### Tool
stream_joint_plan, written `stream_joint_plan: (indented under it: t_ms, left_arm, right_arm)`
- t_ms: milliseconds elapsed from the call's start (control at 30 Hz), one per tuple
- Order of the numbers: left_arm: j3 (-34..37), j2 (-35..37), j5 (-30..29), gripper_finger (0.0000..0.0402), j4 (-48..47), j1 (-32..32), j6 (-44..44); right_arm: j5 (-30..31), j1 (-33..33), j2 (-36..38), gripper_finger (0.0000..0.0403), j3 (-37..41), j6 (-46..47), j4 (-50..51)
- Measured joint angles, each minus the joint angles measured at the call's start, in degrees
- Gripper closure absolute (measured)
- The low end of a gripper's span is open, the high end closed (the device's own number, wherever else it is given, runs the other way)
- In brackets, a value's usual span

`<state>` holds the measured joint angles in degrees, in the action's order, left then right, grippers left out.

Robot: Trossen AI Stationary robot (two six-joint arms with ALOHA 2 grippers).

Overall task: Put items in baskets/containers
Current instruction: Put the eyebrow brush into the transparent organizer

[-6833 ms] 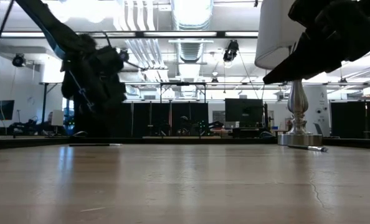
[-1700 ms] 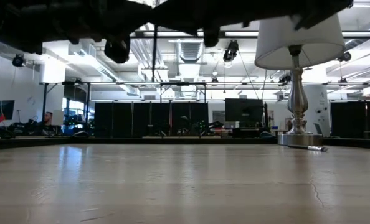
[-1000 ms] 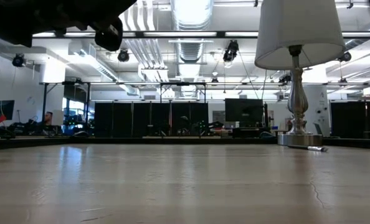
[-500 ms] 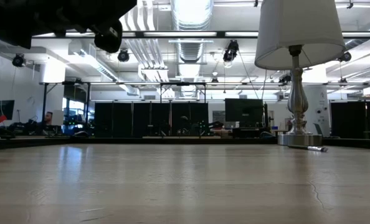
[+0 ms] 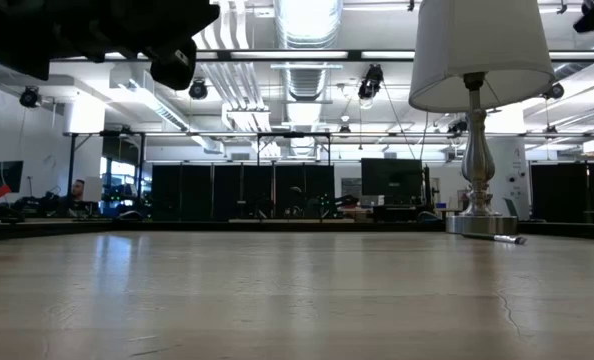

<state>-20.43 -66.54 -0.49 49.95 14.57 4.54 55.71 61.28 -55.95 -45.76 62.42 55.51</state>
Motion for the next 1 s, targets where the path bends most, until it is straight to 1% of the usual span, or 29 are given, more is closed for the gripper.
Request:
stream_joint_plan:
  t_ms: [67, 700, 867, 1000]
  left_arm:
    - [0.0, 0.0, 0.0, 0.0342, 0.0, 0.0, 0.0]
    - [0.0, 0.0, -0.1, 0.0342, -1.0, 0.0, 0.0]
    - [0.0, 0.0, -0.1, 0.0342, -1.1, 0.0, 0.0]
    - [0.0, 0.0, -0.2, 0.0342, -1.3, 0.0, 0.0]
  right_arm:
    - [-1.6, 0.1, 0.6, 0.039, 0.9, 1.6, 0.0]
    - [-5.2, 1.9, 0.7, 0.039, 1.1, 3.2, 1.8]
    - [-7.8, 2.3, 0.7, 0.039, 1.1, 9.5, 6.5]
    - [-7.9, 3.4, 0.4, 0.039, 1.9, 13.0, 7.7]
